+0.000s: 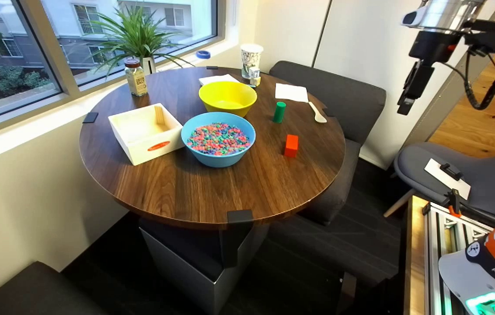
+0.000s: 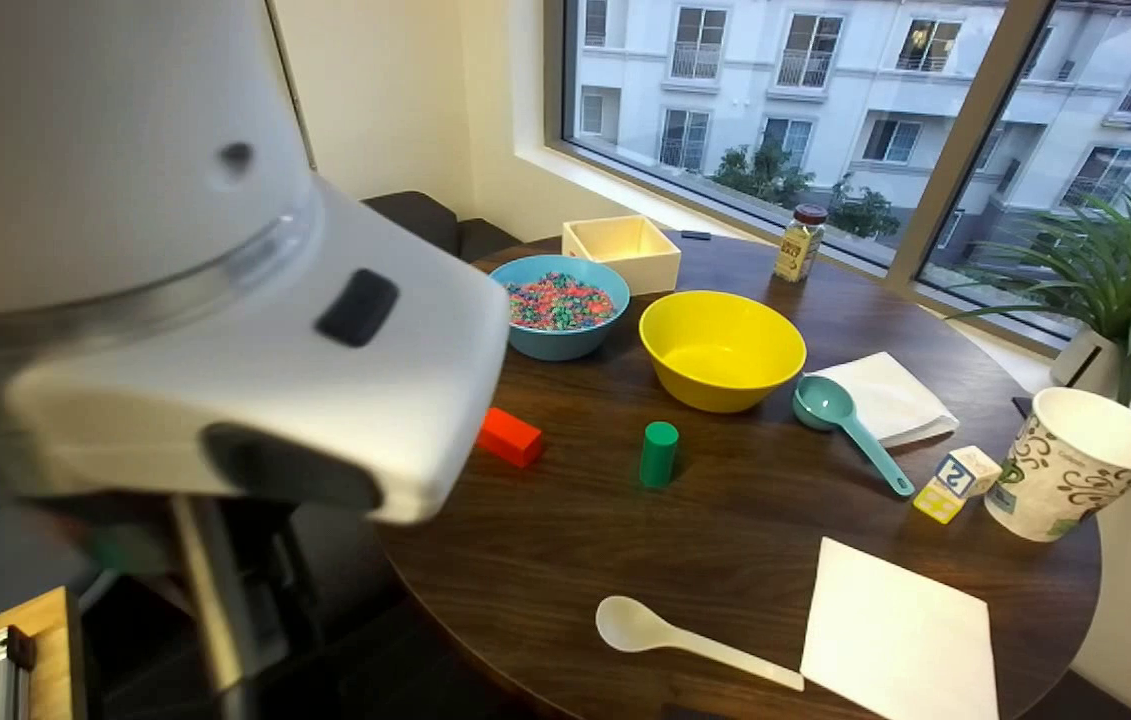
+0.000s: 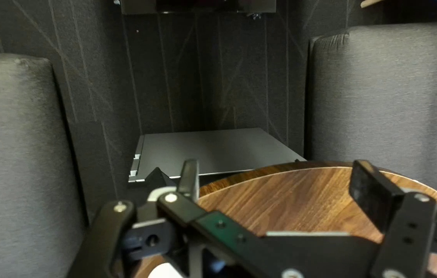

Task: Position the orange block upright

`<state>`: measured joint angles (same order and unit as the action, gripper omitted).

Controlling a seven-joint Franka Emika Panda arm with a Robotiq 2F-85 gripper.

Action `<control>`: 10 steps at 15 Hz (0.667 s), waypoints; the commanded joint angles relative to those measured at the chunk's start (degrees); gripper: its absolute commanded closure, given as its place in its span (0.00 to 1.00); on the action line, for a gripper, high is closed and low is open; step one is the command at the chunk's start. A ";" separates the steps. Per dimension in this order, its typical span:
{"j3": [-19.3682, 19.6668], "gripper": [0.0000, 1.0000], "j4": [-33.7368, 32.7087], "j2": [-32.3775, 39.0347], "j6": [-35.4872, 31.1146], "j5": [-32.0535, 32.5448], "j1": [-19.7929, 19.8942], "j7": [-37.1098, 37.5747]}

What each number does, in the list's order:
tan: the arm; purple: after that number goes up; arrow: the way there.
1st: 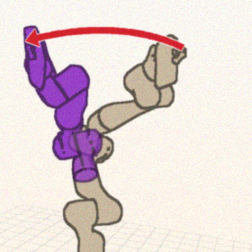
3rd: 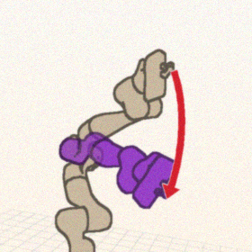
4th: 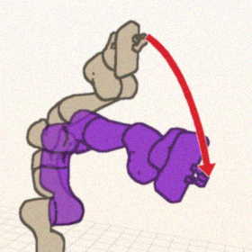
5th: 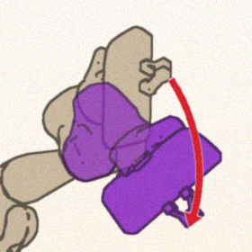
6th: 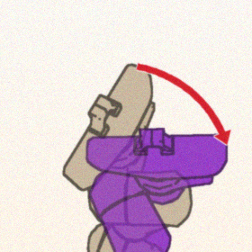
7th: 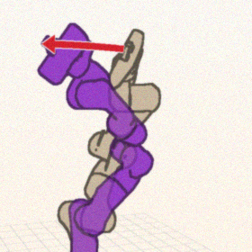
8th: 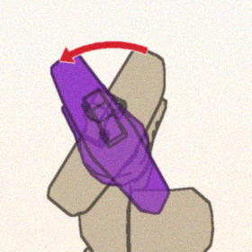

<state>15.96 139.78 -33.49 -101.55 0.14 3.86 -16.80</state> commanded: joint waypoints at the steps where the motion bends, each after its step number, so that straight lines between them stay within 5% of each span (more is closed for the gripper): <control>1: -4.84 0.00 -0.62 8.35 -9.03 -3.54 -1.85 4.54; 8: -14.35 0.00 -3.61 19.84 -27.18 -1.71 -2.30 20.92; 10: -14.08 0.00 -2.30 18.15 -26.81 -1.93 -2.27 18.75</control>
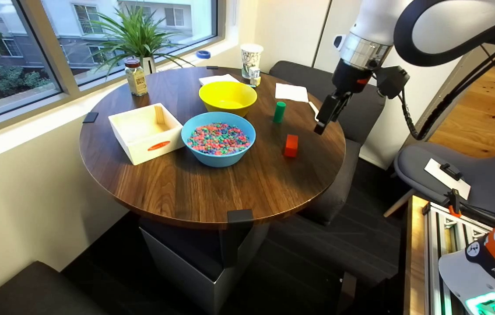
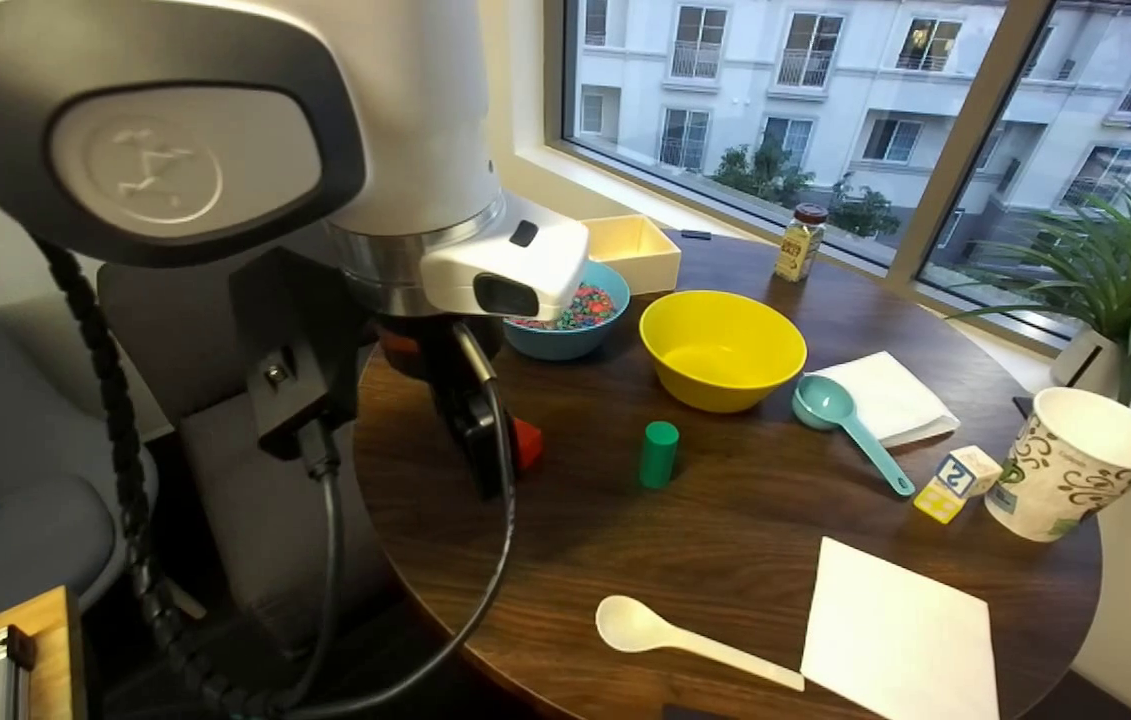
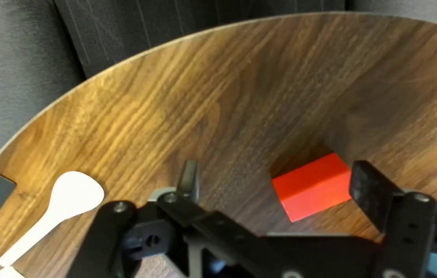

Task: Position the orange block upright

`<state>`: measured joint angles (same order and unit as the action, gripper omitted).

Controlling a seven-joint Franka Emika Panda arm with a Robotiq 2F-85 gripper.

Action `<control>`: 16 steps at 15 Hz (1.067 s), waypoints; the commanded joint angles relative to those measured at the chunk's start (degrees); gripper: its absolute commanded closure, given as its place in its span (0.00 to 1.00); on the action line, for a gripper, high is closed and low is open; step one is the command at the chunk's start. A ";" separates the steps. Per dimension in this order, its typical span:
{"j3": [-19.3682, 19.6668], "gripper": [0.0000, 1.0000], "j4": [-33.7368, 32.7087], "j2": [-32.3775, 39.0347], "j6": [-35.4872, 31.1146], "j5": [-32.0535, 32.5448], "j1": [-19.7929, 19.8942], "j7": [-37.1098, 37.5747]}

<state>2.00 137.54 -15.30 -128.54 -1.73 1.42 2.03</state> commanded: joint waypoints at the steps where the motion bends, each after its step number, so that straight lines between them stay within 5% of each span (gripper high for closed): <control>1: -0.63 0.00 -0.78 1.10 -0.67 -0.03 -0.05 0.35; 7: -0.93 0.00 -2.26 2.60 -0.73 -0.02 -0.19 0.85; 16: -1.40 0.00 -6.46 6.61 5.25 -0.68 2.75 24.74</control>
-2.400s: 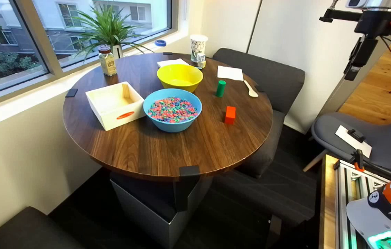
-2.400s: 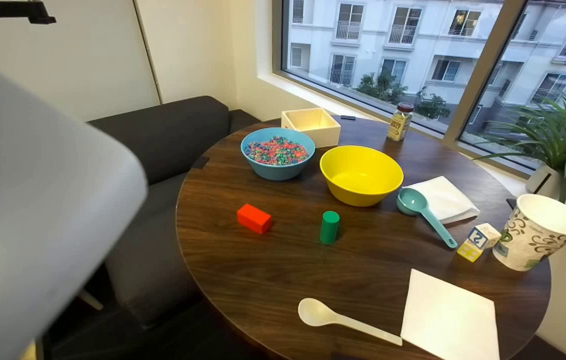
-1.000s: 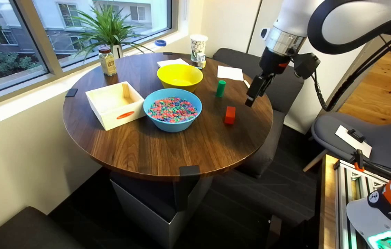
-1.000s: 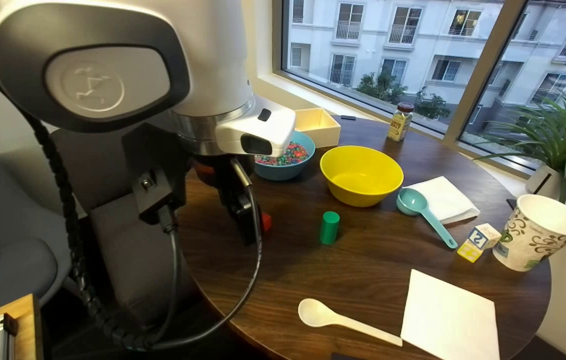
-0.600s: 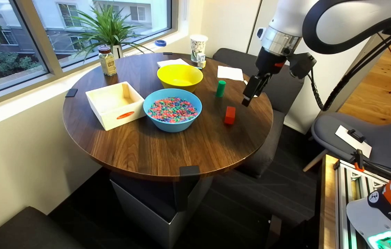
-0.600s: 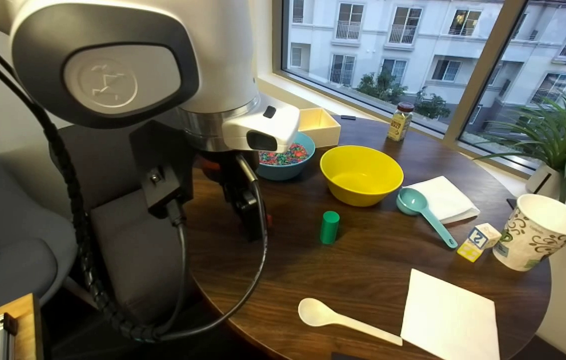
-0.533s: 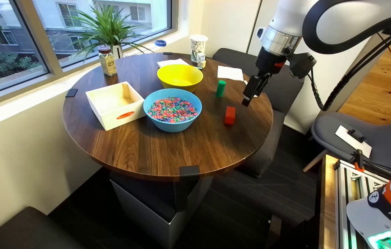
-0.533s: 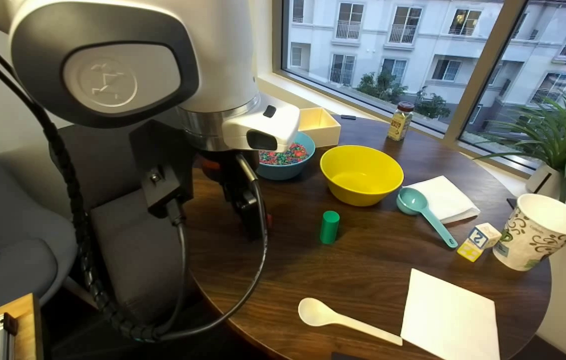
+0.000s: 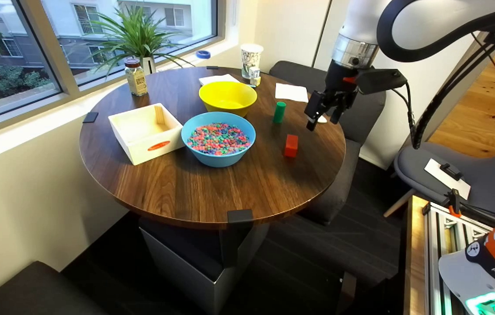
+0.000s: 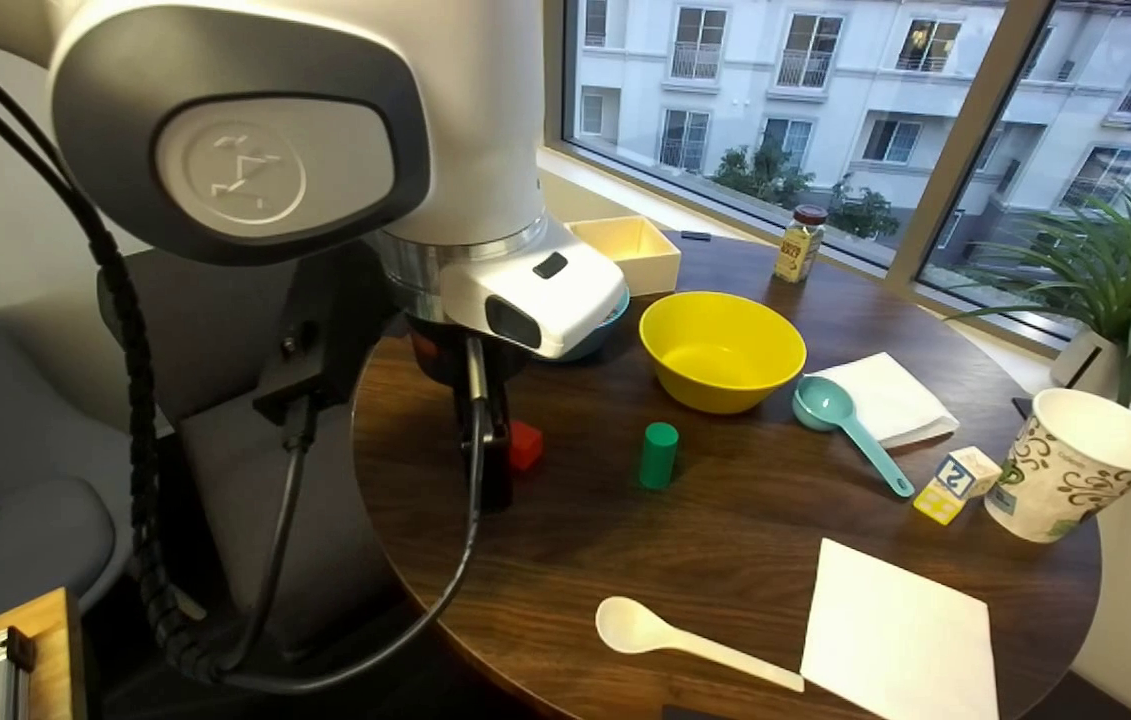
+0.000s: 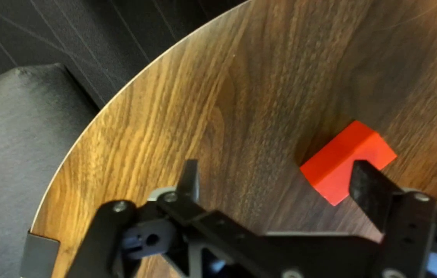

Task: Position the orange block upright

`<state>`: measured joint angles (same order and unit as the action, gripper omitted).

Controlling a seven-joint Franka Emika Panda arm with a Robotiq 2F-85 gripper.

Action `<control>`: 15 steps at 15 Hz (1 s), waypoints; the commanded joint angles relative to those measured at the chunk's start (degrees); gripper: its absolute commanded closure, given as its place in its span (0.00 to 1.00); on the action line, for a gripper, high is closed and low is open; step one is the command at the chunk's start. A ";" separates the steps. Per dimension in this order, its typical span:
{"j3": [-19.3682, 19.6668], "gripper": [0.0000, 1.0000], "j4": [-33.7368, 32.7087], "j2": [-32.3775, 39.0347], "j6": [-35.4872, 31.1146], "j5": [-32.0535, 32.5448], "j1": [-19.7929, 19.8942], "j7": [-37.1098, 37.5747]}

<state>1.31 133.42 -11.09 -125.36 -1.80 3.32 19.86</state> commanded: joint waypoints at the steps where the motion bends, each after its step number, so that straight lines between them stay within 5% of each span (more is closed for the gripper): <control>1: -0.62 0.00 -2.84 3.06 2.11 -1.45 0.76 8.60; 6: -0.38 0.00 -5.92 6.98 1.97 -4.52 0.14 15.65; 15: 0.12 0.00 -11.28 13.87 5.11 -11.92 -0.64 17.61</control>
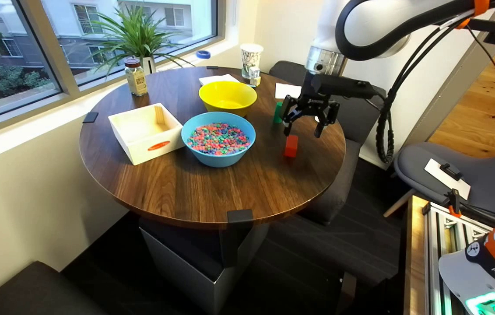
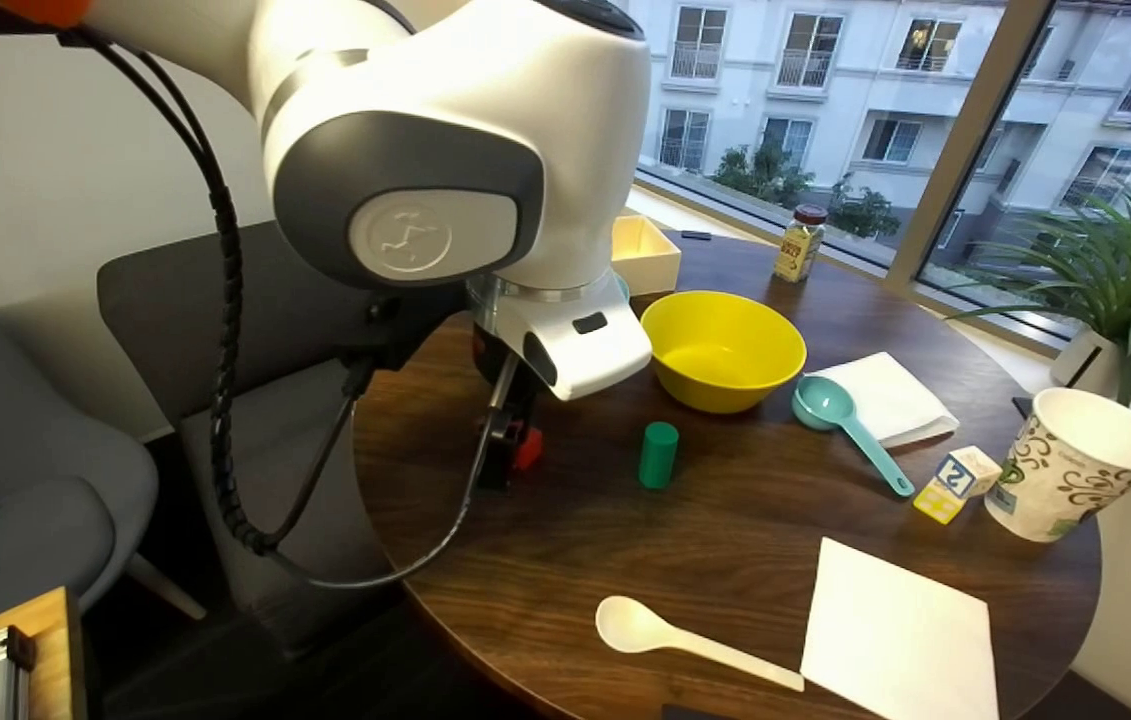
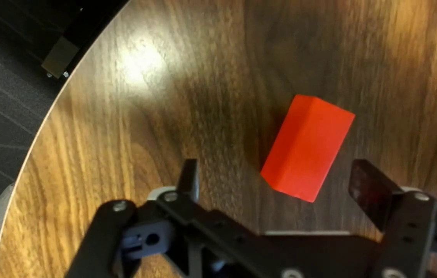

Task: Position the orange block upright

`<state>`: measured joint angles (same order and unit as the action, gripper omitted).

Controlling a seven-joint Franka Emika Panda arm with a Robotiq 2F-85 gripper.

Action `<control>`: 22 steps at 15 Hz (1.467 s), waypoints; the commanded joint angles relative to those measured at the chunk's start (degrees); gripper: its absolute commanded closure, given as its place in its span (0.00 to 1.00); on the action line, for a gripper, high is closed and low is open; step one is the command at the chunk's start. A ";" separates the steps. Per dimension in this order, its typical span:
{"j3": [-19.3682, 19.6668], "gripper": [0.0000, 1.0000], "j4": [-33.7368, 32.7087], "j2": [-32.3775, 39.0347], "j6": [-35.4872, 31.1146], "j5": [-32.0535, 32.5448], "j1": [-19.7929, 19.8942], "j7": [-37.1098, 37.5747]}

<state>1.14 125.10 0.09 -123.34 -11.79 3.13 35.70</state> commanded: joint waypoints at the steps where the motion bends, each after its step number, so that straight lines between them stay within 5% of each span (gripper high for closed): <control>1: 0.37 0.00 -3.50 3.21 3.60 -2.08 -0.47 2.10; 3: 0.56 0.01 -4.50 3.99 4.59 -2.21 -0.41 3.00; 5: 0.76 0.26 -5.25 4.58 5.05 -2.58 -0.35 3.54; 13: 1.33 0.88 -6.79 6.18 5.97 -3.92 -0.25 4.17; 14: 1.37 0.78 -6.88 6.21 6.02 -4.07 -0.25 4.11; 15: 1.41 0.42 -6.90 6.24 6.00 -3.97 -0.28 4.27; 17: 1.46 0.36 -7.09 6.39 6.05 -4.28 -0.25 4.07; 22: 1.91 0.00 -7.49 8.34 7.75 -7.48 0.47 2.15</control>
<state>2.43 118.99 6.51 -118.52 -15.86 3.27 39.23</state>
